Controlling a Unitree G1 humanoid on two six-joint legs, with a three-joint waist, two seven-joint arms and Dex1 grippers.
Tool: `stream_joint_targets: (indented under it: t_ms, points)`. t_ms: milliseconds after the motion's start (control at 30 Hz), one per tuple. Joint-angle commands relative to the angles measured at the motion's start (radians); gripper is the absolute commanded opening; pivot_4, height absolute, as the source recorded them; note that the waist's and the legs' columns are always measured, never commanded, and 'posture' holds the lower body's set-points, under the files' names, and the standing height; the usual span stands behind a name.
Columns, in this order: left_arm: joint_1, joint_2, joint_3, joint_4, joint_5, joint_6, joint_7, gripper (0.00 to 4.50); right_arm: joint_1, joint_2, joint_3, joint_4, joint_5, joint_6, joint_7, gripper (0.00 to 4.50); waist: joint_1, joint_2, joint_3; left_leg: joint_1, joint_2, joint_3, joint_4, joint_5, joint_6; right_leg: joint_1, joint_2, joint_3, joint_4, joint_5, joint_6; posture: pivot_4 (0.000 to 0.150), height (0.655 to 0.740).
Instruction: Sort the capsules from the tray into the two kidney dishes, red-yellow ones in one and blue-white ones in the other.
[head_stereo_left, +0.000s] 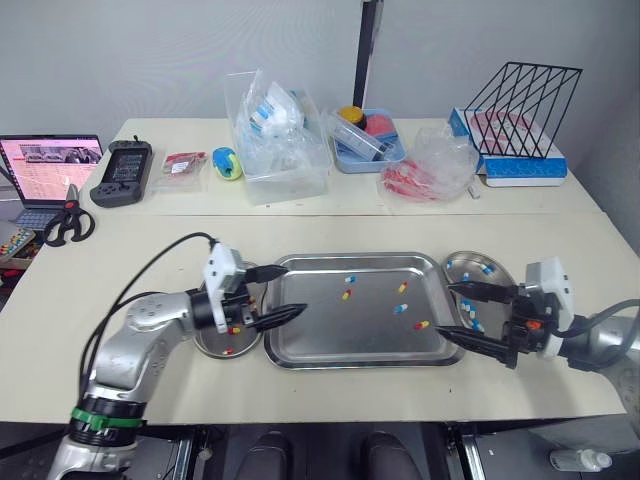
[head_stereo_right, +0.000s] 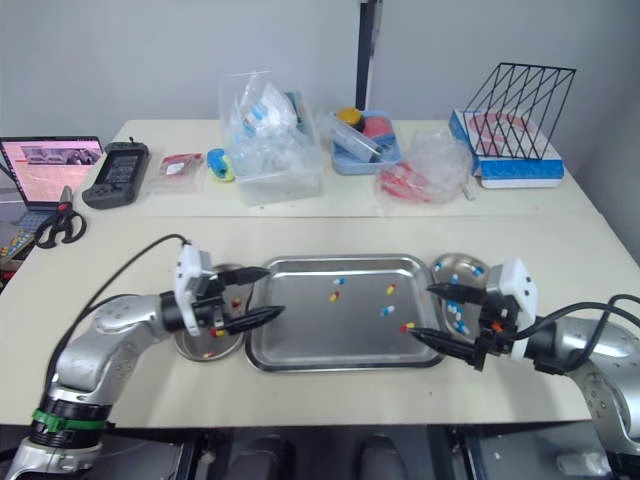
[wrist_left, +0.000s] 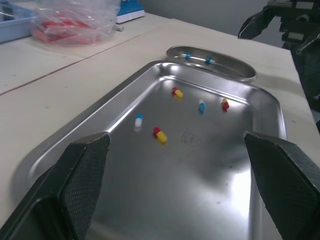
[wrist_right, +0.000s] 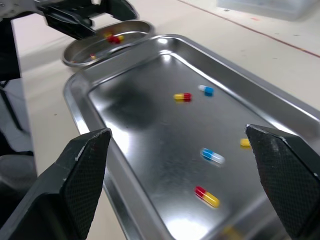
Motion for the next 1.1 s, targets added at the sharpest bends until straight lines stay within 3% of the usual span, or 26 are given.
stream_joint_targets:
  t_ms: [33, 167, 433, 933, 1100]
  points:
    - [-0.039, -0.041, -0.050, -0.019, 0.034, 0.057, 0.076, 4.23, -0.023, -0.007, 0.024, -0.026, -0.010, -0.014, 0.009, 4.50, 0.001, 0.000, 0.000, 0.000, 0.000, 0.000, 0.000, 0.000, 0.000, 0.000, 0.000, 0.000, 0.000, 0.000, 0.000, 0.150, 0.7275]
    - [-0.070, -0.109, -0.135, -0.027, 0.089, 0.135, 0.170, 3.09, -0.030, 0.000, 0.039, -0.032, -0.013, -0.013, -0.002, 4.50, 0.004, 0.000, 0.000, 0.000, 0.000, 0.000, 0.001, 0.000, 0.000, 0.000, 0.000, 0.000, 0.000, 0.000, 0.000, 0.150, 0.7275]
    - [-0.183, -0.190, -0.227, 0.056, 0.220, 0.222, 0.302, 3.09, -0.007, 0.010, 0.031, -0.054, -0.018, -0.013, -0.030, 4.50, 0.009, 0.000, 0.000, -0.001, -0.001, 0.000, 0.001, 0.000, 0.000, 0.000, 0.000, 0.000, 0.000, 0.000, 0.000, 0.150, 0.7275]
    - [-0.276, -0.244, -0.312, 0.216, 0.320, 0.234, 0.281, 3.09, -0.016, 0.016, 0.035, -0.092, -0.015, -0.010, -0.073, 4.50, 0.014, 0.000, 0.000, -0.001, -0.001, 0.000, 0.002, 0.000, 0.000, 0.000, 0.000, 0.000, 0.000, 0.000, 0.001, 0.150, 0.7275]
    - [-0.277, -0.248, -0.336, 0.245, 0.356, 0.221, 0.263, 1.69, -0.014, 0.012, 0.031, -0.096, -0.011, -0.005, -0.081, 4.50, 0.014, 0.000, 0.000, 0.000, -0.002, 0.000, 0.002, 0.000, 0.000, 0.000, 0.000, 0.000, 0.000, 0.000, 0.001, 0.150, 0.7275]
